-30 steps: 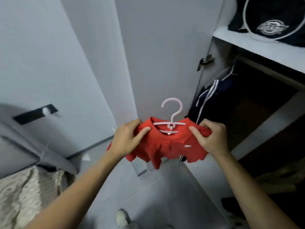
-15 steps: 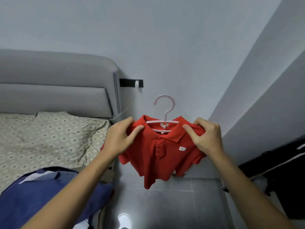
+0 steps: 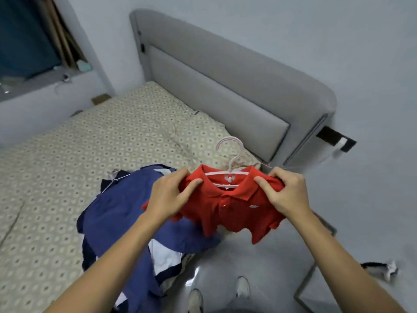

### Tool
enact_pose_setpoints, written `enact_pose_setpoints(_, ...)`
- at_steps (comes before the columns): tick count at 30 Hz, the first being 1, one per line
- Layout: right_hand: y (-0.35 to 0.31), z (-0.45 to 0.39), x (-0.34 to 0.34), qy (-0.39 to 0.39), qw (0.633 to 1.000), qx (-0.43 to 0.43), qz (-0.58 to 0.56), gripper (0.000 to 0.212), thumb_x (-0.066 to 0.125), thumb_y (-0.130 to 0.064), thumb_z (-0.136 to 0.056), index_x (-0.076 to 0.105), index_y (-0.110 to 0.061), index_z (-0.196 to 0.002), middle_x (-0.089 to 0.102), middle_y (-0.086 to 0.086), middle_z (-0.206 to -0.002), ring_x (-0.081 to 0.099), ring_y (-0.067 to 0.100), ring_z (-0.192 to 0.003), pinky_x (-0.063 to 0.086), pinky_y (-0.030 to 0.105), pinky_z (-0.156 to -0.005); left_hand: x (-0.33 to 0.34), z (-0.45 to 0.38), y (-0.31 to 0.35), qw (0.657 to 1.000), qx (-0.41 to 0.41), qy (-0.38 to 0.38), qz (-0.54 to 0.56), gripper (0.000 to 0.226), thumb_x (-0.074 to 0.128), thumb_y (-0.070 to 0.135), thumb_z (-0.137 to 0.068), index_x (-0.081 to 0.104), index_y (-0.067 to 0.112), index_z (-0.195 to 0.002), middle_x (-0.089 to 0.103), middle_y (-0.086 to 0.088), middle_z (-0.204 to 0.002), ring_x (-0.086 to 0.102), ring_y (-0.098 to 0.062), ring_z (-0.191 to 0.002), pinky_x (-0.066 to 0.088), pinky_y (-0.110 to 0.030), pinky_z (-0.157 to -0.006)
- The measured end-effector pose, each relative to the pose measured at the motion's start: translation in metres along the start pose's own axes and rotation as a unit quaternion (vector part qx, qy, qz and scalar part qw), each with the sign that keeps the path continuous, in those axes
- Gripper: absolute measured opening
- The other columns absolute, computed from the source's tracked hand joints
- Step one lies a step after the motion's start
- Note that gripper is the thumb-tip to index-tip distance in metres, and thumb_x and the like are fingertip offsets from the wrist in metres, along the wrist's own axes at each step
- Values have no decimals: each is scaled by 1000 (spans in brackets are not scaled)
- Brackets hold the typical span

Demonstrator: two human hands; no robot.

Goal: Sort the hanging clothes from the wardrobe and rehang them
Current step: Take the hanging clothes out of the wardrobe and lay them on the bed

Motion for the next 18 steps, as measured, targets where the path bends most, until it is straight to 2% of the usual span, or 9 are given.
enact_pose_setpoints(3, -19, -31, 51, -60, 995, -56, -51, 47, 69, -64, -86, 64, -21, -70, 66, -9, -66, 65, 15, -64, 53, 37, -66, -28, 23, -26, 996, -65, 38, -42, 36, 55, 60, -97, 38, 34, -79, 50, 11, -64, 57, -21, -67, 43, -39, -58)
enact_pose_setpoints(5, -33, -47, 81, -101, 987, -97, -77, 50, 67, -66, -87, 62, -20, -67, 61, -8, -62, 61, 16, -60, 52, 39, -64, -44, 42, -38, 990, -111, 60, -61, 38, 53, 61, -98, 36, 34, -78, 43, 13, -62, 50, -16, -62, 44, -40, -57)
enact_pose_setpoints(9, -65, -69, 129, -174, 965, -160, -116, 59, 61, -77, -86, 61, -21, -67, 60, -7, -60, 61, 15, -59, 51, 40, -62, -66, 84, -49, 970, -201, 106, -87, 38, 54, 60, -98, 40, 31, -77, 45, 15, -61, 49, -11, -61, 45, -40, -58)
enact_pose_setpoints(13, -98, -69, 167, -218, 944, -207, -135, 54, 65, -71, -83, 60, -20, -66, 60, -6, -59, 61, 18, -60, 51, 40, -61, -84, 122, -55, 945, -271, 141, -117, 45, 55, 60, -97, 48, 21, -76, 50, 7, -62, 51, -14, -59, 43, -40, -59)
enact_pose_setpoints(18, -132, -58, 213, -268, 924, -231, -144, 52, 66, -71, -83, 55, -24, -65, 57, -7, -57, 61, 20, -59, 50, 40, -62, -98, 157, -79, 921, -323, 173, -128, 46, 55, 61, -96, 53, 20, -75, 55, 6, -63, 54, -16, -60, 46, -42, -60)
Point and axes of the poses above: each hand's wrist, its own z-axis away from the middle knuckle, its own x-axis out of the palm, y = z × x, the point moved 4 cm from there along -z, towards the middle knuckle
